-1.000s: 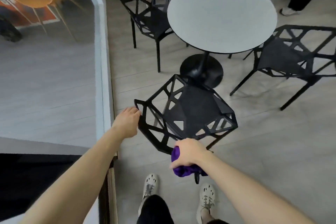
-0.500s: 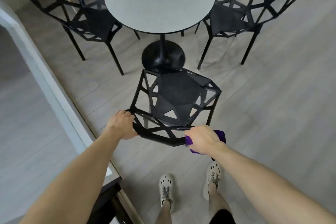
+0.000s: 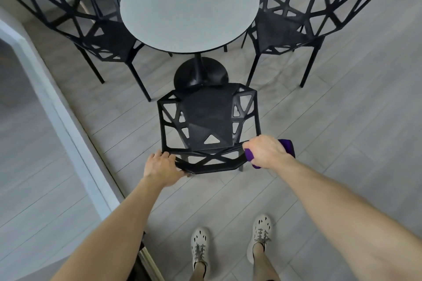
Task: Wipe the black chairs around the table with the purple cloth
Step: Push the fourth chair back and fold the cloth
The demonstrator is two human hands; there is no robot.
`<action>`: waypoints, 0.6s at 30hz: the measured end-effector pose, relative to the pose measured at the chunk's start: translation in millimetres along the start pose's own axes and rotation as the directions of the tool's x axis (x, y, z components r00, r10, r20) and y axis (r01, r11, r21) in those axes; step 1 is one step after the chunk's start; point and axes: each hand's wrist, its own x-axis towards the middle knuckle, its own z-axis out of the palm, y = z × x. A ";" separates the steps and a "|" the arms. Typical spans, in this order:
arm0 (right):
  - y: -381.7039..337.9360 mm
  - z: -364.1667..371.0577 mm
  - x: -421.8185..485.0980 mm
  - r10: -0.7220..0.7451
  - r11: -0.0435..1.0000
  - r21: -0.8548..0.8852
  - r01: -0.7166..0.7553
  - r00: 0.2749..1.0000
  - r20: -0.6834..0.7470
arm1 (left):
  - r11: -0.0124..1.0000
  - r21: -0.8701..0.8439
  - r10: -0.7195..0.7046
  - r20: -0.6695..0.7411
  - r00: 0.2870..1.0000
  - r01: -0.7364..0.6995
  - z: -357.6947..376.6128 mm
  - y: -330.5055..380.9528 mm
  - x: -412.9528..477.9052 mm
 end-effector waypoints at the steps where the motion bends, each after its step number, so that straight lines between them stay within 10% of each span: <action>1: 7.4 -4.2 4.5 -0.009 1.000 0.023 0.008 1.000 0.028 | 1.000 -0.016 -0.011 0.037 0.999 0.011 -3.0 2.9 1.9; 8: 78.2 -15.9 -10.0 0.101 0.860 0.508 -0.050 0.992 -0.073 | 0.933 -0.329 -0.134 0.065 0.989 0.148 -60.9 53.2 -3.3; 18: 240.0 -59.0 -48.5 0.474 0.034 0.987 -0.156 0.872 0.121 | 0.362 -0.929 0.363 0.068 0.929 -0.074 -231.9 293.0 47.5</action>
